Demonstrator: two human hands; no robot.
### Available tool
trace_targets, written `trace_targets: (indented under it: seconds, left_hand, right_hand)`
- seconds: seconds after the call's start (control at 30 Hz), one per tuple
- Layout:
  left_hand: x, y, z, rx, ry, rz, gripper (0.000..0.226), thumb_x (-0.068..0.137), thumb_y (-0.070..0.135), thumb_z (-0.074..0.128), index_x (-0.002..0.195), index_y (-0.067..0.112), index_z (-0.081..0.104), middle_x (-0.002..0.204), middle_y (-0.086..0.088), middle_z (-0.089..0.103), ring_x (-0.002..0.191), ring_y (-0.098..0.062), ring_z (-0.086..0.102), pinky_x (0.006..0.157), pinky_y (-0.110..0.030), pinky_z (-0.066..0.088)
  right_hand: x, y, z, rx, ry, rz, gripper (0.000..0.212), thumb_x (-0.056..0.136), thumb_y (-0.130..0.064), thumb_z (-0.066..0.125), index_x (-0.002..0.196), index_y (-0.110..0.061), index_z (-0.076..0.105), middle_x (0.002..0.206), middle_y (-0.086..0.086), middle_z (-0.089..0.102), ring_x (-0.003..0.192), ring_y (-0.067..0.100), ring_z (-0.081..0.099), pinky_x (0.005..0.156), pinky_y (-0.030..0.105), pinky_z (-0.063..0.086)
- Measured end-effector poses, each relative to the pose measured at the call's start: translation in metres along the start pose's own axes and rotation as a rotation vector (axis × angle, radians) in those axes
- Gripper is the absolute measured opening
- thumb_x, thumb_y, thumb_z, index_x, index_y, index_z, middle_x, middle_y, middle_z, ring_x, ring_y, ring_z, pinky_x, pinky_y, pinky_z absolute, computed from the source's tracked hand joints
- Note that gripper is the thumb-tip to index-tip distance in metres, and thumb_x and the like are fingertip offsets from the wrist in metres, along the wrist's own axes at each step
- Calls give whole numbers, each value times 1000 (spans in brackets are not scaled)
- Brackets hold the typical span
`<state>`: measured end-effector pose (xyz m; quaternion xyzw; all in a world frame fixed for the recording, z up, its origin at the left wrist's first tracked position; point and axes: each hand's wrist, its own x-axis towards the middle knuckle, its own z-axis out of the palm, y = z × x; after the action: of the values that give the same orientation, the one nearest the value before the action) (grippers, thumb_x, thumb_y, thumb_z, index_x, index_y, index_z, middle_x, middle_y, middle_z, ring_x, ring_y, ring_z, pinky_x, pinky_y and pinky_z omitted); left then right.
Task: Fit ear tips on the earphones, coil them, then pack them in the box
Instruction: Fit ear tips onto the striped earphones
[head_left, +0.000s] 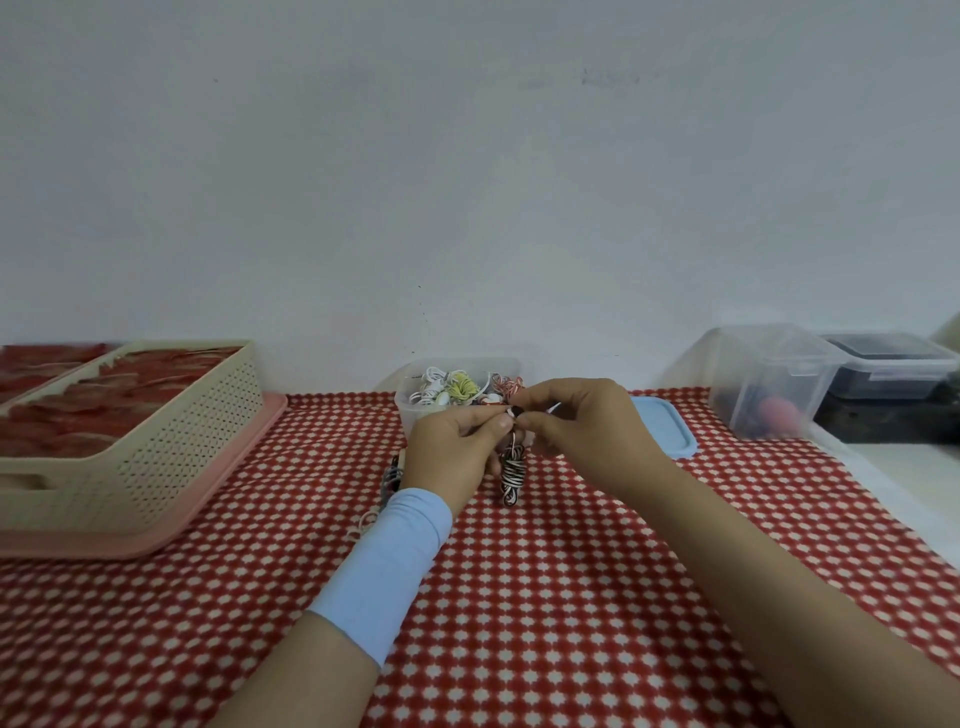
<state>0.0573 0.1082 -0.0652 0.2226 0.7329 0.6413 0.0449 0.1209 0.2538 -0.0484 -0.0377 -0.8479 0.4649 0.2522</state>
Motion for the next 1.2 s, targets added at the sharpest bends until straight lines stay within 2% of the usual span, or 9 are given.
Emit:
trace_targets:
  seconds: [0.07, 0.17, 0.3, 0.47, 0.63, 0.8, 0.93, 1.03, 1.2]
  left_hand:
    - [1, 0, -2, 28, -15, 5, 16, 92, 15, 65, 101, 22, 76, 63, 9, 70, 46, -6, 51, 56, -16, 48]
    - [2, 1, -4, 68, -55, 9, 15, 92, 16, 65, 100, 22, 76, 60, 6, 69, 47, -4, 52, 56, -13, 45]
    - [-1, 1, -2, 202, -34, 122, 19, 91, 14, 67, 97, 29, 76, 62, 13, 69, 52, 1, 60, 62, -9, 48]
    - [-3, 1, -2, 260, -11, 184, 20, 91, 14, 66, 106, 22, 76, 91, 12, 74, 57, 2, 64, 63, -9, 50]
    - [-3, 2, -2, 219, -25, 158, 21, 91, 13, 66, 106, 23, 76, 78, 13, 73, 56, 1, 63, 67, -11, 51]
    - [-3, 3, -1, 179, -32, 128, 20, 91, 11, 66, 104, 23, 76, 60, 19, 66, 56, 1, 62, 63, -8, 49]
    - [-3, 2, -3, 72, -63, 92, 27, 91, 8, 65, 96, 33, 74, 73, 13, 74, 59, -2, 62, 67, -15, 53]
    - [-3, 2, -4, 64, -117, 73, 20, 90, 9, 66, 103, 21, 76, 75, 8, 75, 61, -2, 62, 63, -15, 51]
    - [-2, 1, -5, 45, -174, 84, 19, 90, 5, 66, 101, 16, 77, 75, -4, 74, 61, -7, 62, 63, -20, 53]
  right_hand:
    - [0, -2, -4, -59, -27, -30, 32, 86, -6, 78, 84, -38, 75, 67, -19, 73, 59, 4, 69, 70, 26, 61]
    - [1, -3, -7, -114, -30, -50, 39, 85, -8, 79, 78, -46, 71, 71, -16, 75, 63, 10, 70, 70, 29, 61]
    - [1, 1, -7, -57, -51, 7, 23, 86, -7, 78, 80, -30, 77, 69, -5, 75, 62, 16, 71, 66, 29, 61]
    - [0, 4, -7, 89, -71, 72, 11, 86, -6, 78, 85, -17, 81, 76, 2, 77, 71, 15, 73, 69, 32, 63]
    - [1, 0, -9, 99, -50, 34, 29, 82, -3, 81, 81, -32, 77, 72, -2, 77, 64, 9, 72, 65, 26, 61]
    - [2, -1, -13, 56, -86, 25, 16, 83, -8, 81, 85, -24, 81, 72, -8, 77, 65, 8, 69, 65, 24, 59]
    - [0, -3, -22, 179, -197, 116, 15, 93, -9, 71, 93, -19, 83, 84, 4, 79, 70, 9, 69, 64, 27, 61]
    - [0, -2, -29, 264, -258, 210, 13, 92, -11, 72, 97, -17, 83, 86, 15, 76, 70, 11, 66, 69, 32, 62]
    - [1, 2, -31, 308, -311, 286, 15, 91, -12, 73, 104, -10, 81, 79, 8, 74, 70, 13, 66, 73, 36, 61]
